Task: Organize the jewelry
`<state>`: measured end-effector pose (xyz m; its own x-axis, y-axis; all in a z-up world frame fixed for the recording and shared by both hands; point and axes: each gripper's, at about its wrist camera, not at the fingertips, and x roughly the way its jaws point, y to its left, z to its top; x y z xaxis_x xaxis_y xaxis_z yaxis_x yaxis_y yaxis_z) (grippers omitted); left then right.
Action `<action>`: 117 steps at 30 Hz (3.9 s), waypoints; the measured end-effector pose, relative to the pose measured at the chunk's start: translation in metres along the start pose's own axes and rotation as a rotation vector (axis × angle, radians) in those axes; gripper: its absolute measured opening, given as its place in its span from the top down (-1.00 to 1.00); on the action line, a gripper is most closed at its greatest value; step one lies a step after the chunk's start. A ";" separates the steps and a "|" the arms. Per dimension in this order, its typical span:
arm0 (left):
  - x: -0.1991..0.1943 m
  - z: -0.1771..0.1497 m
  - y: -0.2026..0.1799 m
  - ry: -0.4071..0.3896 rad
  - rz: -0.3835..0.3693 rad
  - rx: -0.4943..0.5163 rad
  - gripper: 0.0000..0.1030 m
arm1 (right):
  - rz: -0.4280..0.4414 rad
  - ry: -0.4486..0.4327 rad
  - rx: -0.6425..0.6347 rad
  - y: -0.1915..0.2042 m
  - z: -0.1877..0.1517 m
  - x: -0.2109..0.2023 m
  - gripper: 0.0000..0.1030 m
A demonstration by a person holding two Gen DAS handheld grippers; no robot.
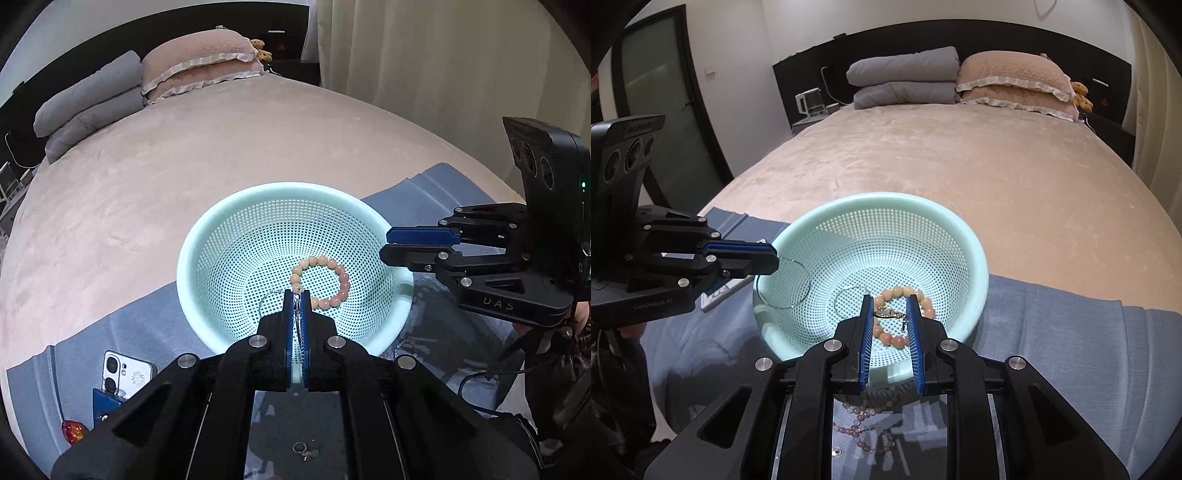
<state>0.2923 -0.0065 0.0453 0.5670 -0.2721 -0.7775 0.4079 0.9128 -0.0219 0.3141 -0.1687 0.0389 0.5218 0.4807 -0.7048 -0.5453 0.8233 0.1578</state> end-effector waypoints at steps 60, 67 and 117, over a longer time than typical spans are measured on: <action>0.006 -0.124 0.010 0.153 0.025 -0.112 -0.89 | 0.041 0.059 -0.103 0.038 -0.111 -0.008 -0.37; 0.029 -0.134 0.009 0.213 0.028 -0.137 -0.24 | 0.048 0.125 -0.076 0.044 -0.119 0.018 0.47; -0.049 -0.039 -0.005 0.036 0.032 -0.060 0.70 | -0.046 0.017 -0.015 0.024 -0.033 -0.070 0.79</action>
<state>0.2348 0.0141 0.0586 0.5522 -0.2321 -0.8007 0.3458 0.9377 -0.0333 0.2426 -0.1933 0.0692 0.5354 0.4371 -0.7227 -0.5305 0.8399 0.1149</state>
